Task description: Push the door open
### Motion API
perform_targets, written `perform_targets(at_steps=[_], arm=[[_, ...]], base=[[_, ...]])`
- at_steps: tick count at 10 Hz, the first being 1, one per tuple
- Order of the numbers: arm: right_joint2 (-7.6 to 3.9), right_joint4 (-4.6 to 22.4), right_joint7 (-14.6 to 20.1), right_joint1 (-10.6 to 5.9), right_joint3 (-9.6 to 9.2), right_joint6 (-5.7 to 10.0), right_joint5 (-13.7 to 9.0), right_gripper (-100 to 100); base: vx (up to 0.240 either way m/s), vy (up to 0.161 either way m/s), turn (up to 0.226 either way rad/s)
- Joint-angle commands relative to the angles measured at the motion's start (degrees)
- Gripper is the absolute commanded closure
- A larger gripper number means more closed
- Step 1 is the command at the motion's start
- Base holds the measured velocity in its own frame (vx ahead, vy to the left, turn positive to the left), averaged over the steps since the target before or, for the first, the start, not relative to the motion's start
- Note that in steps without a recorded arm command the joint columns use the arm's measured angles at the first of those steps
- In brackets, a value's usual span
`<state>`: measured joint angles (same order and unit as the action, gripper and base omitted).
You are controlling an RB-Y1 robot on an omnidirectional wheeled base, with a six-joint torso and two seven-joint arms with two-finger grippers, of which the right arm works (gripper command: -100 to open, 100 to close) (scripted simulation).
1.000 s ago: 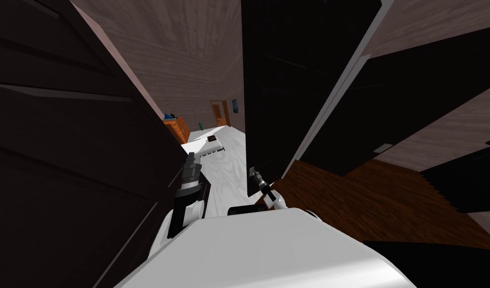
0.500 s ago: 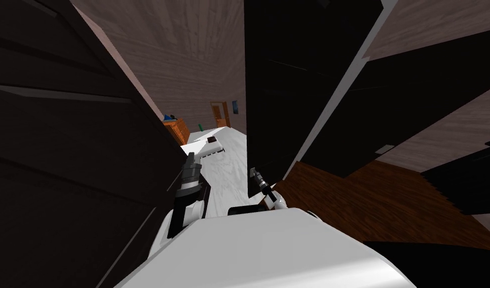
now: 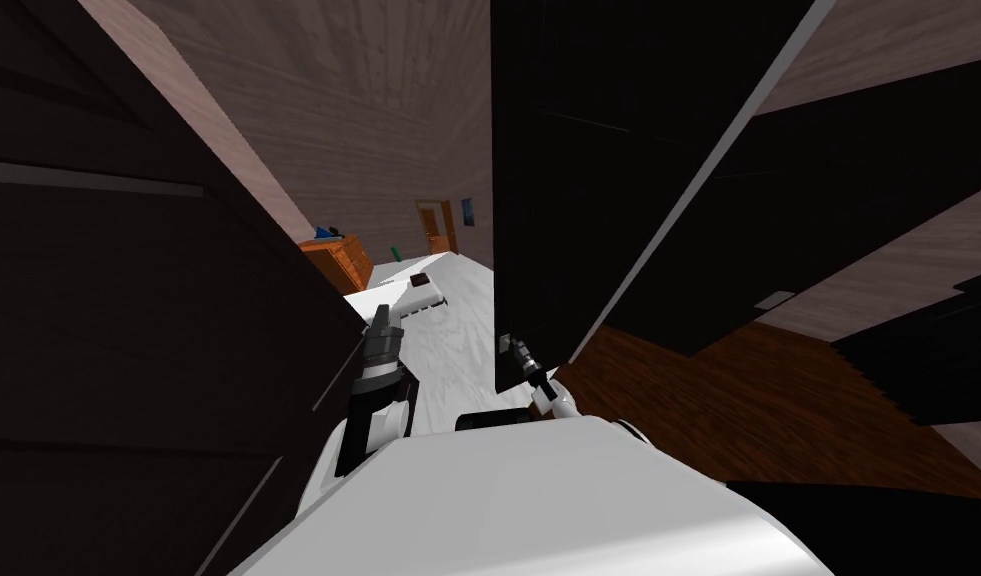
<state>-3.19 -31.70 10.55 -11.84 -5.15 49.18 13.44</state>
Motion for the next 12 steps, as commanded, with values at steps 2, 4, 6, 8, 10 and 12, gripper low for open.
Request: perform_targets(at_steps=[2,4,6,8,10,12], arm=[[-0.37,-0.24,0.25,-0.05,0.33,-0.54,-0.49,-100],[-0.07,-0.4,0.41,-0.08,0.54,-0.91,-0.81,-100],[0.91,-0.6,0.62,-0.12,0.81,-1.36,-1.22,-100],[0.18,-1.0,0.44,0.29,0.85,-1.25,-1.13,-100],[-0.01,-0.96,0.26,0.39,1.0,-1.0,-1.19,-100],[-0.03,-0.89,-0.02,0.54,1.23,-0.63,-1.27,-100]], base=[[-0.182,0.037,-0.08],[-0.239,0.027,-0.057],[-0.225,0.023,-0.063],[-0.019,0.027,0.009],[0.161,0.058,0.014],[0.212,0.044,0.022]])
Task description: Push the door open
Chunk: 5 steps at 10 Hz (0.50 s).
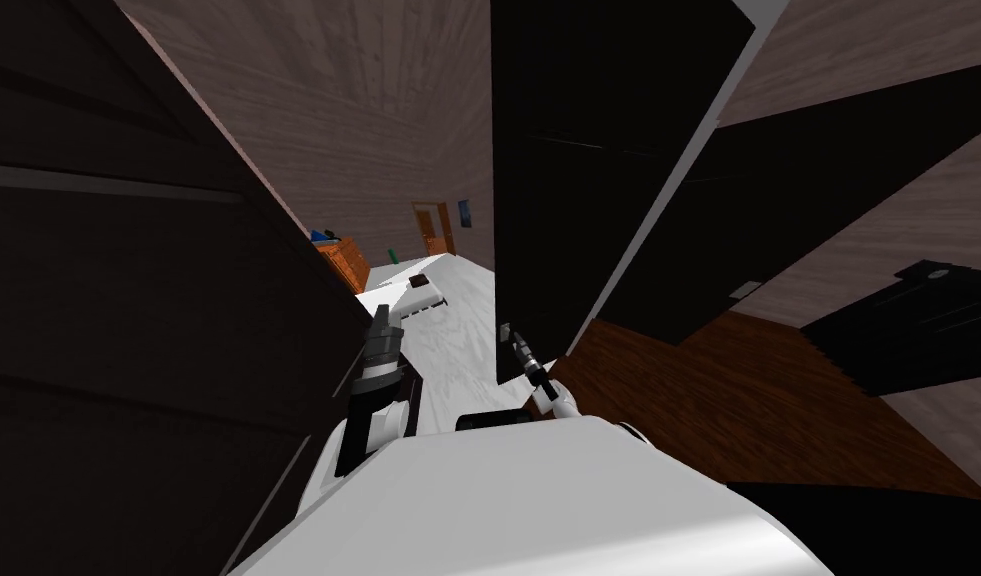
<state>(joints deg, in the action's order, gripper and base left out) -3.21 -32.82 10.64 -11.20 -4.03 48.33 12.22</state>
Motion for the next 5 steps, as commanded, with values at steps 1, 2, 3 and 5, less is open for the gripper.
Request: perform_targets(at_steps=[1,2,3,5], arm=[[0.09,0.27,-0.25,-0.01,0.22,0.41,-0.09,-100],[0.25,0.3,-0.38,0.06,0.33,0.58,-0.13,-100],[0.56,0.35,-0.54,0.15,0.47,0.8,-0.17,-100],[0.71,0.32,-0.57,0.25,0.49,0.82,-0.18,-100]], base=[[0.203,0.066,0.024],[0.183,0.084,0.021],[0.205,0.096,0.022],[0.113,0.04,0.002]])
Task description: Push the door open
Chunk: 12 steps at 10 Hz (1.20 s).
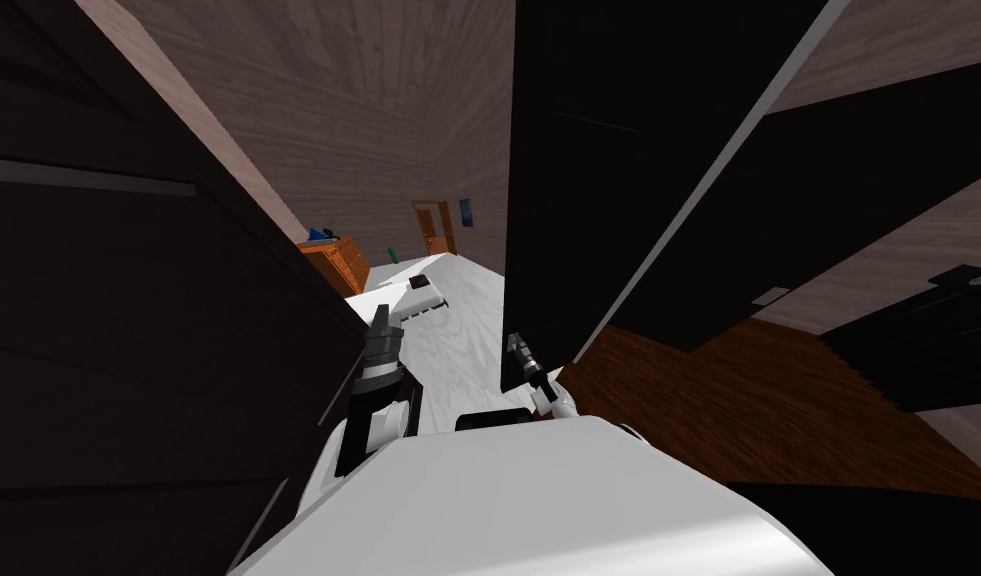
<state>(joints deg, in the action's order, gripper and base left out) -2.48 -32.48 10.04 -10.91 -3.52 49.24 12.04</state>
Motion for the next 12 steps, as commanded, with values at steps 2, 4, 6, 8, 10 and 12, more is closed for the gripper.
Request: perform_targets(at_steps=[2,4,6,8,10,12], arm=[[-0.02,-0.03,0.03,-0.04,-0.02,-0.09,0.01,100],[-0.02,-0.03,0.03,-0.04,-0.02,-0.09,0.01,100],[-0.02,-0.03,0.03,-0.04,-0.02,-0.09,0.01,100],[-0.61,-0.02,-0.76,0.0,0.86,-0.38,-0.54,100],[-1.02,-0.09,-1.46,-0.03,1.72,-0.55,-1.08,100],[-1.3,-0.16,-2.08,-0.05,2.48,-0.69,-1.56,100]], base=[[-0.015,-0.003,0.01],[-0.011,-0.005,0.002],[-0.003,0.0,-0.002],[0.113,0.051,-0.039],[0.198,0.075,-0.041],[0.156,0.045,-0.021]])
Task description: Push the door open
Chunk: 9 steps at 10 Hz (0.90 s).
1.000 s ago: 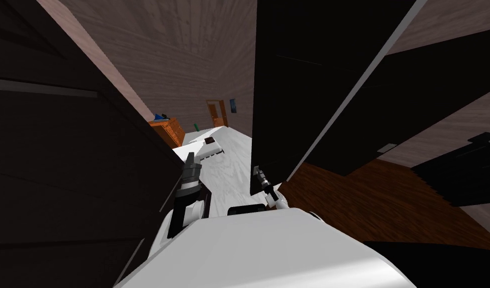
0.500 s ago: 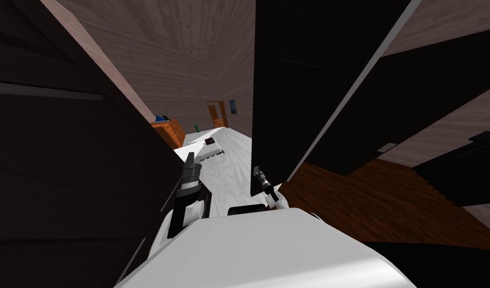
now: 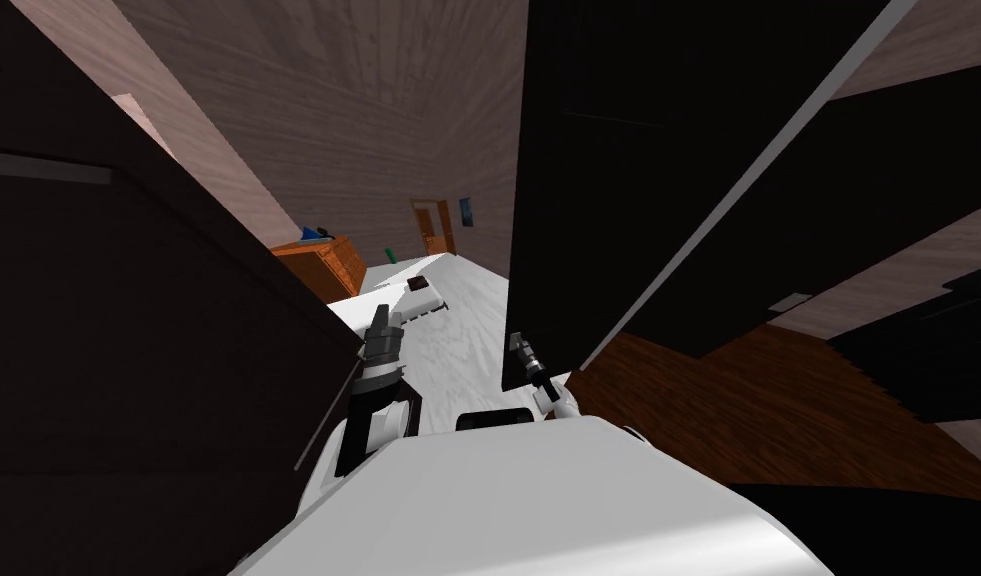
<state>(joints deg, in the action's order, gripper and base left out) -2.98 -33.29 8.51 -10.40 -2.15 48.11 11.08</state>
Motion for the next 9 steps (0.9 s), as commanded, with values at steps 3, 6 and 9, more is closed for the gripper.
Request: perform_targets(at_steps=[3,6,9], arm=[[-0.94,0.6,-1.03,-0.58,1.71,0.33,-0.99,100],[-0.55,-1.06,-0.65,0.06,1.83,-1.19,-1.45,-100],[1.03,-1.32,-0.6,0.12,2.34,-1.78,-2.12,-100]], base=[[0.129,0.041,-0.064],[-0.193,0.036,-0.061],[-0.248,0.044,-0.059]])
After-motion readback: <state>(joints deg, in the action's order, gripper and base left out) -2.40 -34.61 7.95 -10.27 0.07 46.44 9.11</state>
